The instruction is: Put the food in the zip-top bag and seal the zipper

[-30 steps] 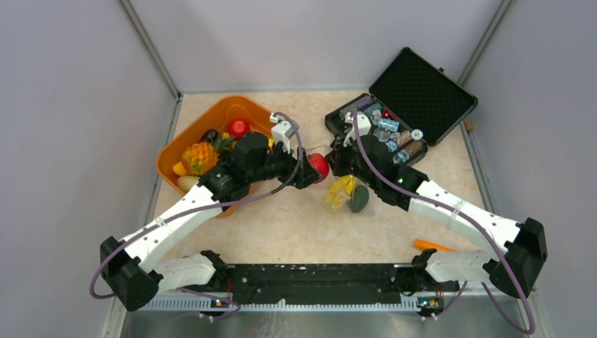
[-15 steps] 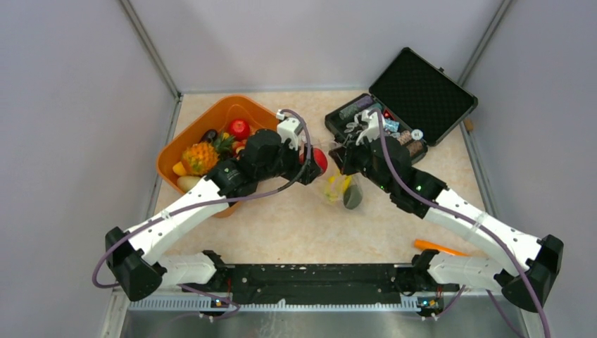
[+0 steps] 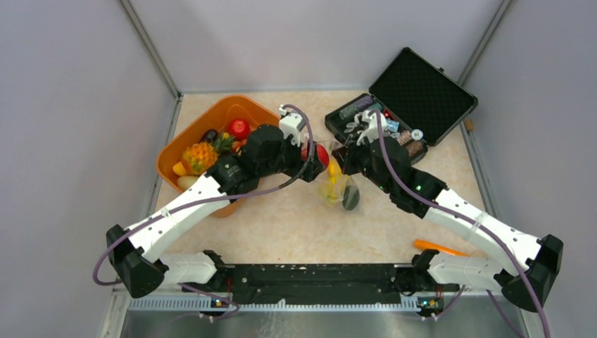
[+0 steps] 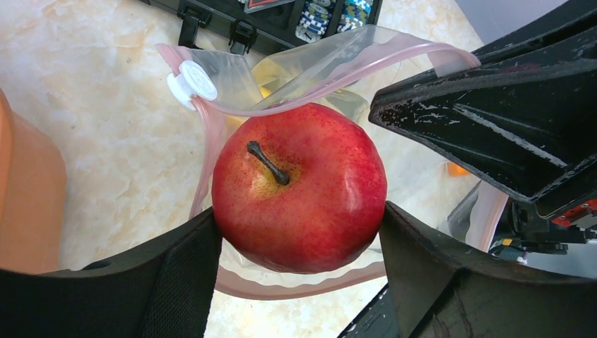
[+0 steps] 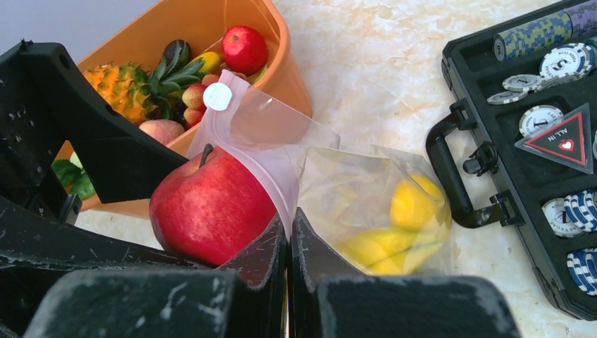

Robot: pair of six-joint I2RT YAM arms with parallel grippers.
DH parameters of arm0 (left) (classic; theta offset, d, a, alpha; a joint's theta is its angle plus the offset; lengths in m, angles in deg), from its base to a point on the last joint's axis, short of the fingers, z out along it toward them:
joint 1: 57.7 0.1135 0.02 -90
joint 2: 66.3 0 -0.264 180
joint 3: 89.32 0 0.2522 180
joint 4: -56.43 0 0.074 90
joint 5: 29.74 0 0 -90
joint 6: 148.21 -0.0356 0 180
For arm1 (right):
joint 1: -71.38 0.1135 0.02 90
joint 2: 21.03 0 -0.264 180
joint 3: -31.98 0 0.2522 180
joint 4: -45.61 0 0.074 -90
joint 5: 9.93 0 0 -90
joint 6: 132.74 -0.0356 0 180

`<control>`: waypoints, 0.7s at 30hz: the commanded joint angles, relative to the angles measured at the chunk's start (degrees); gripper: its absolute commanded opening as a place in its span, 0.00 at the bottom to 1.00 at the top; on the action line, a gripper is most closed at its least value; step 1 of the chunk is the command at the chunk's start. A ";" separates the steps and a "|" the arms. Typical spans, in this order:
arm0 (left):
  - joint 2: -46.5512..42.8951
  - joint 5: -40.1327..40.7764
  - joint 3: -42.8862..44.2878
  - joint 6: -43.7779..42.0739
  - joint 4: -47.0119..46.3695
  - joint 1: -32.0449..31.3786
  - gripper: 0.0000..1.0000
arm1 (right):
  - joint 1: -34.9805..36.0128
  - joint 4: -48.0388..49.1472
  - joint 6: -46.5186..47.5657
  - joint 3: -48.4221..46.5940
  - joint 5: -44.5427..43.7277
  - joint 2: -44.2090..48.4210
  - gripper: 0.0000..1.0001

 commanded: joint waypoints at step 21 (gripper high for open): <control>-14.16 13.49 -4.83 0.56 -3.96 -0.33 0.99 | 0.53 1.05 3.70 -3.42 -8.21 3.33 0.00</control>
